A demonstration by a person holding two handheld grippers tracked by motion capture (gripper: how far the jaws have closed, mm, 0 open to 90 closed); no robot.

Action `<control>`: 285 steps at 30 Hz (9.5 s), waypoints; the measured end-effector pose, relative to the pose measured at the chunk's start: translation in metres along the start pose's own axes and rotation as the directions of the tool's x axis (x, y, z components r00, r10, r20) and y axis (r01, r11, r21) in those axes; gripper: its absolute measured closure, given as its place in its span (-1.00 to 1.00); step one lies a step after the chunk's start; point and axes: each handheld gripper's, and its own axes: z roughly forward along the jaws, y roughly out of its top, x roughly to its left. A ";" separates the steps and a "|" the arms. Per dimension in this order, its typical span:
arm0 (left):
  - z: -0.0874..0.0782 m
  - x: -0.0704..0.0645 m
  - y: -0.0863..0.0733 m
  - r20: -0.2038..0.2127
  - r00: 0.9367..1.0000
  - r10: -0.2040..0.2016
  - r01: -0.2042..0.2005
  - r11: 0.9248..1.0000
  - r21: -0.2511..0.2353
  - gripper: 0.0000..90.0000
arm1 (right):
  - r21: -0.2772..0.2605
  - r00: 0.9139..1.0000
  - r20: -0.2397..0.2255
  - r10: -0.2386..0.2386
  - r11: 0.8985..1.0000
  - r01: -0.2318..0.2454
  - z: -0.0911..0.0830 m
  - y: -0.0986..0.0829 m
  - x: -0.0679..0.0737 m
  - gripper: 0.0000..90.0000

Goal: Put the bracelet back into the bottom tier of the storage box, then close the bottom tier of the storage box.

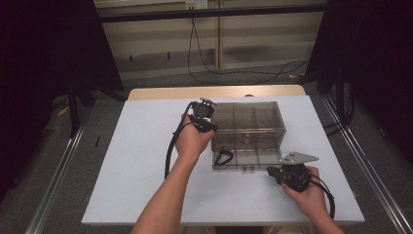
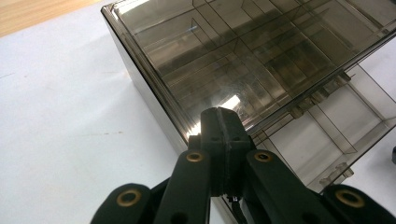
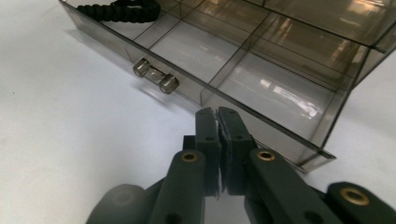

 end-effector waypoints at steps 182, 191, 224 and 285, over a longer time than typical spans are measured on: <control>0.001 0.000 0.003 0.003 1.000 -0.028 0.028 0.999 0.016 1.00 | 0.041 0.998 0.055 -0.005 0.999 0.002 0.057 0.040 0.007 1.00; 0.001 0.000 0.003 0.001 1.000 -0.026 0.026 1.000 0.015 1.00 | 0.040 0.998 0.063 -0.002 0.999 0.000 0.058 0.040 0.006 1.00; 0.001 0.000 0.004 -0.001 1.000 -0.016 0.016 1.000 0.020 1.00 | 0.043 0.996 0.082 -0.019 0.999 0.015 0.065 0.049 0.002 1.00; 0.001 0.001 0.003 0.009 1.000 -0.010 0.010 1.000 0.013 1.00 | 0.024 0.994 0.104 -0.020 1.000 0.017 0.071 0.052 -0.005 0.88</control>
